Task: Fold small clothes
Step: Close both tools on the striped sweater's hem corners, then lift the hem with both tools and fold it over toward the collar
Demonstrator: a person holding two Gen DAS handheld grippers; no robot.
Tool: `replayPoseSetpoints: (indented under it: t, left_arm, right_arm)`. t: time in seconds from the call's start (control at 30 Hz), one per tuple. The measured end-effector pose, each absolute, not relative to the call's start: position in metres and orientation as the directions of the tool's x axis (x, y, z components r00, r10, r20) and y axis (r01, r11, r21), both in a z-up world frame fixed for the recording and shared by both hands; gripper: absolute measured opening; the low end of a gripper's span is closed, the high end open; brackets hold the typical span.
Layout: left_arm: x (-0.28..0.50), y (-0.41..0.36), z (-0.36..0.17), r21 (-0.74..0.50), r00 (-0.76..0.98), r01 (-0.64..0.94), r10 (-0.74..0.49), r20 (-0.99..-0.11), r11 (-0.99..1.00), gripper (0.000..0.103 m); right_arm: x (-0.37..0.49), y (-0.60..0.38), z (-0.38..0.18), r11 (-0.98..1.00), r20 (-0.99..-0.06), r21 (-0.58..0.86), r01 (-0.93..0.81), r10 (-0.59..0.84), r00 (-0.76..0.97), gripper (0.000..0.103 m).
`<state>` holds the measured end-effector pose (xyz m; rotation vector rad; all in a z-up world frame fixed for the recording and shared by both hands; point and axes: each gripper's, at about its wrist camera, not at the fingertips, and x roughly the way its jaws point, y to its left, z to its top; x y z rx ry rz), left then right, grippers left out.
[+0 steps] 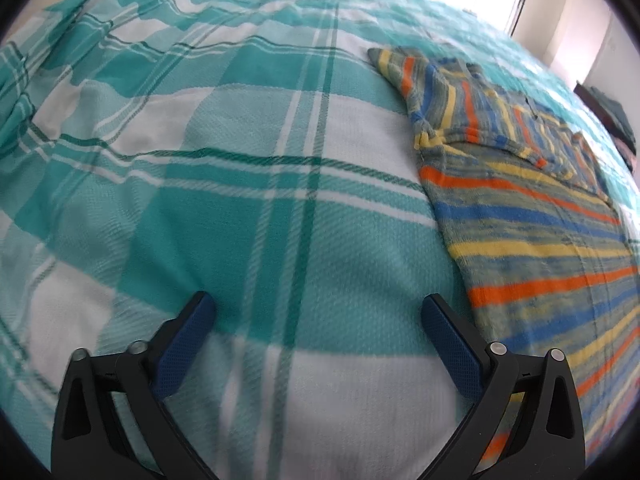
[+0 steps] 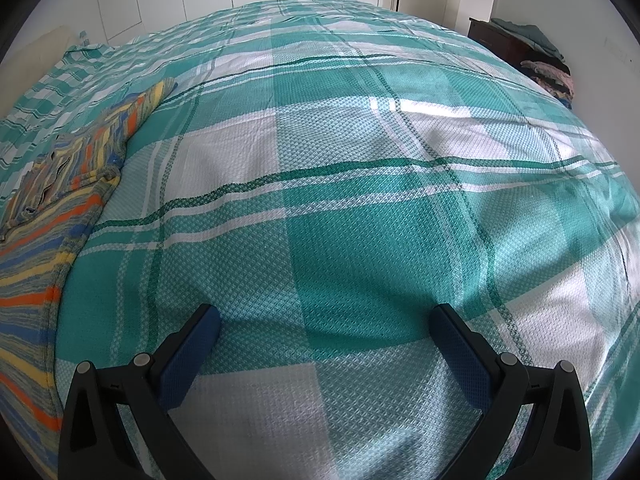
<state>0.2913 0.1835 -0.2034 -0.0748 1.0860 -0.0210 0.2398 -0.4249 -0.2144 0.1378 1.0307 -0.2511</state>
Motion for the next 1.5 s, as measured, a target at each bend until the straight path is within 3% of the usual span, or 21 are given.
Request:
replayPoseSetpoints:
  t: [0.07,0.23,0.3,0.37,0.43,0.47,0.53,0.6,0.63,0.67,0.7,0.73,1.03,1.3,1.5]
  left_arm:
    - [0.278,0.192,-0.189,-0.114,0.447,-0.04,-0.084,-0.891,0.993,0.099]
    - [0.198,0.198,-0.142,-0.329,0.447,0.057,-0.319,-0.836,0.943,0.097]
    - [0.161,0.182,-0.142,-0.414,0.381,0.127,-0.43,-0.819,0.901,0.097]
    - [0.142,0.168,-0.153,-0.45,0.325,0.146,-0.472,-0.819,0.881,0.091]
    - [0.129,0.156,-0.17,-0.461,0.265,0.134,-0.48,-0.836,0.877,0.07]
    - [0.127,0.153,-0.176,-0.452,0.253,0.124,-0.469,-0.846,0.883,0.064]
    - [0.123,0.15,-0.178,-0.44,0.265,0.105,-0.452,-0.852,0.892,0.061]
    - [0.123,0.144,-0.177,-0.482,0.241,0.114,-0.495,-0.835,0.868,0.045]
    - [0.123,0.14,-0.177,-0.497,0.212,0.123,-0.512,-0.832,0.859,0.021]
    - [0.123,0.135,-0.178,-0.501,0.184,0.136,-0.519,-0.835,0.855,0.007]
    - [0.122,0.131,-0.177,-0.495,0.173,0.154,-0.517,-0.838,0.855,0.007]
    - [0.122,0.128,-0.171,-0.479,0.182,0.183,-0.508,-0.842,0.859,0.006]
    - [0.156,0.159,-0.116,-0.623,0.347,0.117,-0.62,-0.704,0.774,0.005]
    - [0.291,0.168,-0.103,-0.648,0.481,0.039,-0.583,-0.655,0.76,0.005]
    - [0.409,0.158,-0.121,-0.614,0.494,0.003,-0.535,-0.685,0.789,0.005]
  right_arm:
    - [0.238,-0.43,-0.207,0.972,-0.874,0.042,0.233,-0.077,0.48,0.103]
    - [0.192,-0.419,-0.155,0.958,-0.839,0.277,0.071,0.205,0.503,0.094]
    - [0.16,-0.398,-0.137,0.907,-0.797,0.42,-0.031,0.385,0.464,0.094]
    - [0.133,-0.376,-0.134,0.872,-0.782,0.483,-0.082,0.472,0.408,0.094]
    - [0.112,-0.352,-0.145,0.853,-0.794,0.515,-0.083,0.511,0.328,0.093]
    - [0.106,-0.342,-0.154,0.84,-0.796,0.536,-0.077,0.534,0.285,0.091]
    - [0.1,-0.324,-0.171,0.839,-0.81,0.538,-0.076,0.541,0.226,0.074]
    - [0.102,-0.315,-0.181,0.86,-0.831,0.506,-0.066,0.506,0.231,0.069]
    - [0.105,-0.313,-0.184,0.855,-0.826,0.517,-0.051,0.513,0.234,0.058]
    - [0.106,-0.313,-0.187,0.844,-0.817,0.535,-0.039,0.528,0.231,0.05]
    - [0.11,-0.313,-0.189,0.83,-0.806,0.558,-0.024,0.549,0.222,0.024]
    - [0.112,-0.313,-0.189,0.823,-0.801,0.568,-0.016,0.557,0.219,0.007]
    - [0.133,-0.336,-0.148,0.72,-0.669,0.694,0.001,0.645,0.37,0.007]
    - [0.271,-0.351,-0.128,0.687,-0.581,0.726,0.007,0.608,0.541,0.007]
    - [0.394,-0.356,-0.133,0.715,-0.602,0.698,0.041,0.554,0.575,0.007]
